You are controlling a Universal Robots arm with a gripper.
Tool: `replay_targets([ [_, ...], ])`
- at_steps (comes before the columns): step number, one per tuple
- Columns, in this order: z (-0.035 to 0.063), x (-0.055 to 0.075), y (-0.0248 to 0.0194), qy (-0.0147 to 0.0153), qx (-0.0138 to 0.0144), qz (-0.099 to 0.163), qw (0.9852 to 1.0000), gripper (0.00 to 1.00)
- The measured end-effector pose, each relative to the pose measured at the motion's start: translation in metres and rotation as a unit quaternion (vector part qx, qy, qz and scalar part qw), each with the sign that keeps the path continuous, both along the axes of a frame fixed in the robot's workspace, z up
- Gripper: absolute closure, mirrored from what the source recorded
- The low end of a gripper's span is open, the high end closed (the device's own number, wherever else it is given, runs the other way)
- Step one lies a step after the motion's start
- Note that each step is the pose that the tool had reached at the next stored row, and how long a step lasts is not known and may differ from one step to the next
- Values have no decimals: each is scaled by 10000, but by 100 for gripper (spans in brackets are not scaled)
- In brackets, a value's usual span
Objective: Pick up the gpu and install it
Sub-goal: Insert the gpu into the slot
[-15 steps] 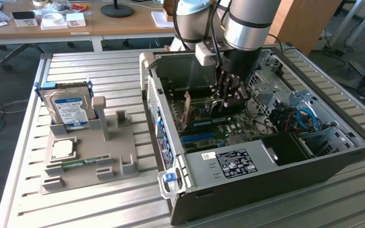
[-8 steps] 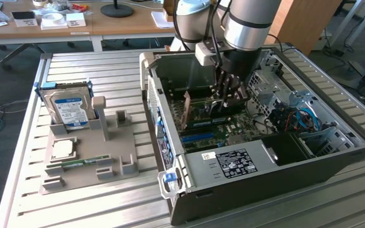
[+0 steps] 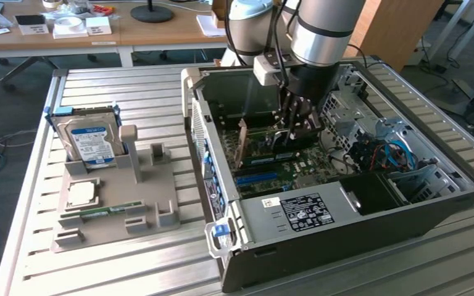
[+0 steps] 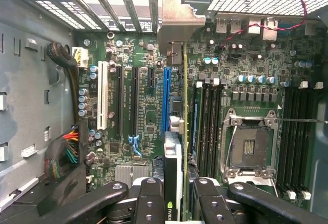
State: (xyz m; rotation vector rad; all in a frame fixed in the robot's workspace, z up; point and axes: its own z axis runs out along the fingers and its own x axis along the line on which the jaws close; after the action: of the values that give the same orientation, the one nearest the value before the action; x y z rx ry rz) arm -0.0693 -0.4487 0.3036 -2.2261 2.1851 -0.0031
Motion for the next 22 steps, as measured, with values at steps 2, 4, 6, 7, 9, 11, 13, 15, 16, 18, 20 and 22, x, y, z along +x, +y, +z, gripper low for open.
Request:
replay_targets([
  [2, -8, 0, 1, -1, 3, 0, 10000, 73],
  [4, -17, -2, 0, 0, 0, 1, 10000, 73],
  [6, -26, -6, 0, 0, 0, 0, 10000, 73],
  [7, -31, -9, 0, 0, 1, -1, 10000, 73],
  [9, -40, -17, 0, 0, 1, 0, 10000, 73],
  [11, -52, -23, 0, 0, 2, 0, 10000, 73],
  [13, -59, -24, 0, 0, 1, 1, 10000, 73],
  [15, -71, -27, 0, 0, 2, 0, 10000, 73],
  [16, -74, -27, 0, 0, 1, 0, 10000, 73],
  [18, -74, -27, 0, 0, 1, 1, 10000, 73],
  [20, -74, -28, 0, 0, 2, 0, 10000, 73],
  [22, -81, -28, 1, -1, 4, 0, 10000, 73],
])
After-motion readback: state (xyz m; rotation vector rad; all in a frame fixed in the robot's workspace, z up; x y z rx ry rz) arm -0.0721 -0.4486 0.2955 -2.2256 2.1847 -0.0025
